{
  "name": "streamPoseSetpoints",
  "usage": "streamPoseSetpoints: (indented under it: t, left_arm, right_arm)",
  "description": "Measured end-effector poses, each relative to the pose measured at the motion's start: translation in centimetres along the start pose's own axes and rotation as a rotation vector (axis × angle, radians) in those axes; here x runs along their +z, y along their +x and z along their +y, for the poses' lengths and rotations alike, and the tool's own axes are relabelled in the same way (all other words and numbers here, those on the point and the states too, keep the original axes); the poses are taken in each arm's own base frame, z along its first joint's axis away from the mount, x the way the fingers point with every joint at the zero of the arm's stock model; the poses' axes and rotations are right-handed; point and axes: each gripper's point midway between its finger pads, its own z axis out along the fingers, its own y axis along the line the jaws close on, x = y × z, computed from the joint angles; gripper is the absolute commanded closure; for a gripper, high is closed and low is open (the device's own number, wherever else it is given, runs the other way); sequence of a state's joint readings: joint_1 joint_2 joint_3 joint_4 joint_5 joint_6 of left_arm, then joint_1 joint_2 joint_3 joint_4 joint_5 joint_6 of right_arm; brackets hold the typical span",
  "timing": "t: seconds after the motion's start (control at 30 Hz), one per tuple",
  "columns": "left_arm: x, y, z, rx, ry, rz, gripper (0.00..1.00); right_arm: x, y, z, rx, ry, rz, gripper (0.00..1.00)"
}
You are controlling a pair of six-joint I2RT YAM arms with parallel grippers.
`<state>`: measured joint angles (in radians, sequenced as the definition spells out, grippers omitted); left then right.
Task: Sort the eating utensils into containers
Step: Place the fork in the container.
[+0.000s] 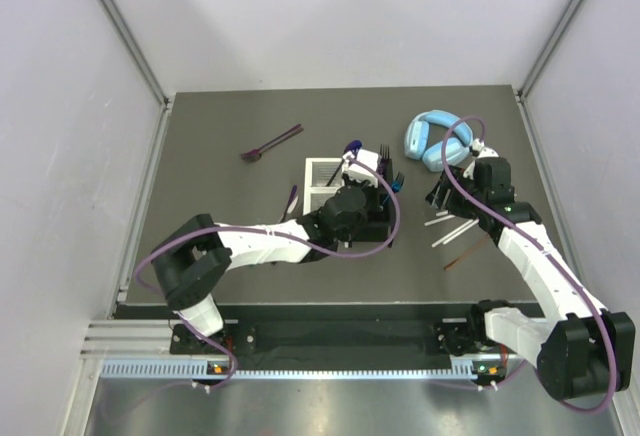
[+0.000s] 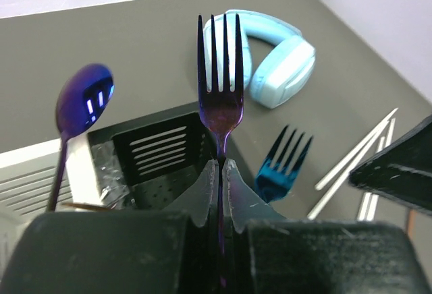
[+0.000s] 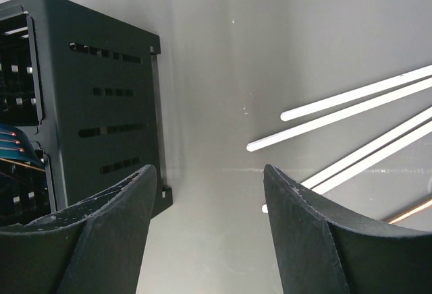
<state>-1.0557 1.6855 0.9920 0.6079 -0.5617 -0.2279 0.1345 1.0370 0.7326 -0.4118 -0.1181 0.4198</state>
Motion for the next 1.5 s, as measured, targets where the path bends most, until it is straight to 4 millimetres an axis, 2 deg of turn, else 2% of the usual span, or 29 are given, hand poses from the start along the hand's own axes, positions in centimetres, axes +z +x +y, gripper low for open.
streamPoseSetpoints:
  t: [0.1, 0.43, 0.5, 0.53, 0.77, 0.9, 1.07, 1.17, 1.2, 1.23, 1.4, 1.5]
  left_arm:
    - [-0.2, 0.6, 0.4, 0.019, -0.010, 0.007, 1.00]
    - [-0.8, 1.1, 0.0, 0.023, -0.005, -0.002, 1.00]
    - [-0.9, 1.5, 0.2, 0.028, -0.011, 0.003, 0.92]
    - [-1.1, 1.8, 0.2, 0.032, -0.012, 0.009, 0.82]
    - [-1.5, 2.2, -0.3, 0.037, -0.007, 0.011, 0.66]
    - [-1.6, 2.4, -0.4, 0.040, -0.006, 0.016, 0.66]
    - [-2.3, 2.4, 0.7, 0.047, -0.036, 0.016, 0.64]
    - [-2.9, 1.5, 1.5, 0.055, -0.065, -0.001, 0.56]
    - [-3.2, 0.8, 1.9, 0.054, -0.078, -0.014, 0.50]
    - [-3.5, 0.0, 2.3, 0.053, -0.096, -0.028, 0.49]
    - [-6.1, -6.4, 5.2, 0.016, -0.226, -0.140, 0.50]
    - [-7.8, -9.2, 7.8, -0.023, -0.343, -0.172, 0.52]
  right_arm:
    - [0.0, 0.0, 0.0, 0.000, 0.000, 0.000, 0.35]
    - [0.0, 0.0, 0.0, 0.000, 0.000, 0.000, 0.35]
    - [0.0, 0.0, 0.0, 0.000, 0.000, 0.000, 0.35]
    - [0.0, 0.0, 0.0, 0.000, 0.000, 0.001, 0.35]
    - [0.0, 0.0, 0.0, 0.000, 0.001, 0.001, 0.35]
    - [0.0, 0.0, 0.0, 0.000, 0.000, 0.001, 0.35]
    - [0.0, 0.0, 0.0, 0.001, 0.000, 0.001, 0.35]
    - [0.1, 0.3, -0.1, 0.001, 0.003, 0.006, 0.35]
    - [0.2, 0.4, -0.2, 0.001, 0.003, 0.007, 0.35]
    - [0.2, 0.5, -0.2, 0.002, 0.005, 0.010, 0.35]
    - [0.2, 0.7, -0.4, 0.002, 0.007, 0.014, 0.35]
    - [0.2, 0.7, -0.4, 0.003, 0.007, 0.014, 0.35]
